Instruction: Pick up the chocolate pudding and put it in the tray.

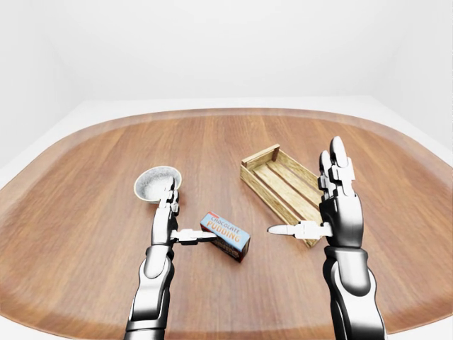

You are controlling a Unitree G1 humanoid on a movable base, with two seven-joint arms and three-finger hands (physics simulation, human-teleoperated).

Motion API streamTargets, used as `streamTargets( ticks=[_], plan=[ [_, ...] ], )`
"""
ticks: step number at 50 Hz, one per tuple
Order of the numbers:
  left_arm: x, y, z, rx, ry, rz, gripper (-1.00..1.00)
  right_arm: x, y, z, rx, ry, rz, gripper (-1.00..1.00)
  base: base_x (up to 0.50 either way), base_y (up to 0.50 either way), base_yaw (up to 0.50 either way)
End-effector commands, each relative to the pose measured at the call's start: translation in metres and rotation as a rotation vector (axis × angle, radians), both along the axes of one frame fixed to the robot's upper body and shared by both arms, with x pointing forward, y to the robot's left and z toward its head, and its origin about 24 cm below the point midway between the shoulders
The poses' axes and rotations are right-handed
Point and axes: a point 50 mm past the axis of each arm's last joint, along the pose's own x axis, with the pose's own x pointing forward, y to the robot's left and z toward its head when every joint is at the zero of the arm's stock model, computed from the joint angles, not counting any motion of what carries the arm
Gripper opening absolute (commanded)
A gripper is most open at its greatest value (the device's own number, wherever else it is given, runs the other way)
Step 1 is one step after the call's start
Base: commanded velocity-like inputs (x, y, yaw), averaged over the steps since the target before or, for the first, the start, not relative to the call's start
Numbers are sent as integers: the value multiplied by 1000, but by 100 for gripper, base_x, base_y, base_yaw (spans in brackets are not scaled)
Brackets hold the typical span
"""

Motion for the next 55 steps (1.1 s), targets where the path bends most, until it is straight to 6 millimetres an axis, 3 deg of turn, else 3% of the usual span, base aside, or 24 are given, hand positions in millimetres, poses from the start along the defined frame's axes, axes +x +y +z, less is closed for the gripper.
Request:
streamTargets(
  ticks=[1,17,27,48,49,54,55],
  plan=[
    [0,0,-1,0,0,0,100,0,1,-1,2,8,5,100,0,0,0],
    [-3,-4,-3,46,2,-20,100,1,-2,-3,23,11,4,100,0,0,0],
    [0,-3,-5,52,15,-18,100,2,0,-15,-5,41,7,100,0,0,0],
    [-1,-4,-5,63,17,-23,100,9,5,-77,-68,308,-14,100,0,0,0],
    [-1,-4,-5,63,17,-23,100,7,6,-93,-76,374,-18,100,0,0,0],
    [-1,-4,-6,64,18,-23,100,5,12,-96,-97,388,-1,100,0,0,0],
    [-1,-4,-6,64,18,-23,100,4,11,-105,-101,425,-8,100,0,0,0]
  ],
)
